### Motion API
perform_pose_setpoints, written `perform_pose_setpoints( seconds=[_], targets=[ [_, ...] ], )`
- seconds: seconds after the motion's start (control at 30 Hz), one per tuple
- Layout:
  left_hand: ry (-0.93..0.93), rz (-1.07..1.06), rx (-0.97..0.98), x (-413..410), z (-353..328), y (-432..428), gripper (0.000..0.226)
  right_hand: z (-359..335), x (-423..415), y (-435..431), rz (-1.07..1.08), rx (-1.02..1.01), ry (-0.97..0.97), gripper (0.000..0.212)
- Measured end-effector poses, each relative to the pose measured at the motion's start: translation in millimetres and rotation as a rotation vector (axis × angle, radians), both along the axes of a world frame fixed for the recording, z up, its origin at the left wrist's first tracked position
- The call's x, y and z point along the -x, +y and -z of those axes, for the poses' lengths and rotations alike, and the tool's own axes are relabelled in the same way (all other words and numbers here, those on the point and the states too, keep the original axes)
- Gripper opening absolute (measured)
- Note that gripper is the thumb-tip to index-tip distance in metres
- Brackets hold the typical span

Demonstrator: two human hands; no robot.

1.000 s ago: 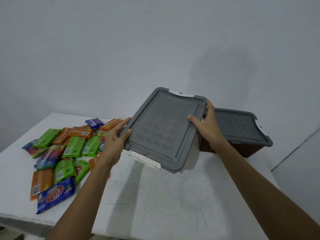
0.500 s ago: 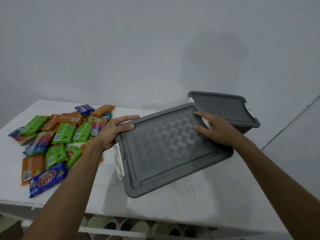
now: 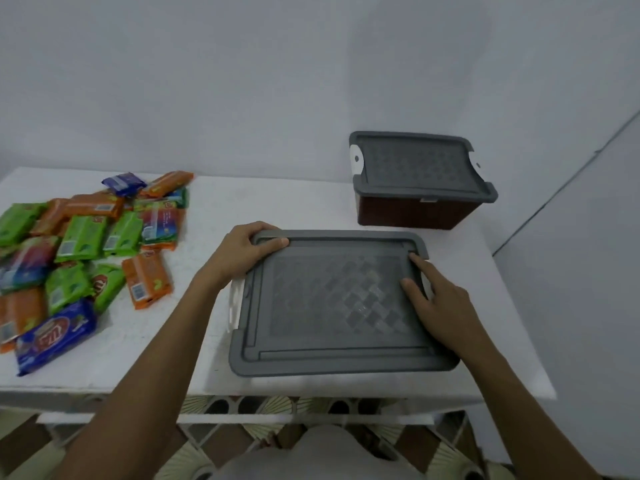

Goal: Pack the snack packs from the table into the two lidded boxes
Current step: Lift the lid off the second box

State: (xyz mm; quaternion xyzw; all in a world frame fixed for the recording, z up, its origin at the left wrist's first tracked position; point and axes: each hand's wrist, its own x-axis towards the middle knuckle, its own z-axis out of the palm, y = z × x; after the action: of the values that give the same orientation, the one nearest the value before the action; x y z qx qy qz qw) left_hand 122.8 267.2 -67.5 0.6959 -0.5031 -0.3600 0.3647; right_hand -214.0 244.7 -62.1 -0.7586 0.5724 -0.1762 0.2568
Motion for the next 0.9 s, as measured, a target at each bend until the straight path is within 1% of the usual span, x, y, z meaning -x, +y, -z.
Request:
perform_pose_setpoints(
  seconds=[0.07,0.1,0.17,0.27,0.33,0.4,0.47,0.53,0.6,0.67,0.73,0.77,0.8,0.83,0.87,0.9],
  targets=[
    [-0.152,-0.078,-0.051,7,4,13,0.043,2,2,4,0.016,-0.014,-0.04,0.049],
    [-0.187,-0.131,-0.074,12,5,21,0.047,3,4,5,0.023,-0.022,-0.066,0.048],
    [-0.191,-0.227,-0.118,20,7,38,0.053,3,5,8,0.023,-0.05,-0.107,0.048],
    [-0.147,-0.321,-0.124,26,10,56,0.06,2,4,10,0.045,-0.123,-0.145,0.056],
    [-0.046,-0.35,-0.089,30,11,66,0.062,4,4,11,0.106,-0.154,-0.183,0.058],
    [0.147,-0.352,-0.072,36,12,73,0.053,8,6,10,0.122,-0.176,-0.184,0.054],
    [0.246,-0.338,-0.064,40,12,76,0.039,11,7,8,0.101,-0.188,-0.164,0.05],
    [0.28,-0.331,-0.045,43,14,76,0.036,10,8,7,0.088,-0.189,-0.185,0.047],
    [0.29,-0.338,-0.03,45,13,76,0.039,10,15,4,0.126,-0.202,-0.273,0.039],
    [0.289,-0.371,-0.044,46,12,76,0.043,14,26,2,0.194,-0.3,-0.41,0.033],
    [0.277,-0.405,-0.061,48,10,76,0.045,19,33,5,0.236,-0.456,-0.529,0.039],
    [0.269,-0.408,-0.067,49,9,76,0.045,22,35,6,0.236,-0.477,-0.557,0.041],
    [0.267,-0.399,-0.069,49,9,76,0.046,25,35,7,0.24,-0.454,-0.567,0.039],
    [0.264,-0.388,-0.073,50,7,76,0.047,26,35,8,0.25,-0.39,-0.545,0.031],
    [0.268,-0.379,-0.075,50,6,76,0.046,26,34,8,0.262,-0.299,-0.496,0.024],
    [0.275,-0.378,-0.073,48,6,76,0.044,25,34,7,0.271,-0.193,-0.435,0.026]
  ],
)
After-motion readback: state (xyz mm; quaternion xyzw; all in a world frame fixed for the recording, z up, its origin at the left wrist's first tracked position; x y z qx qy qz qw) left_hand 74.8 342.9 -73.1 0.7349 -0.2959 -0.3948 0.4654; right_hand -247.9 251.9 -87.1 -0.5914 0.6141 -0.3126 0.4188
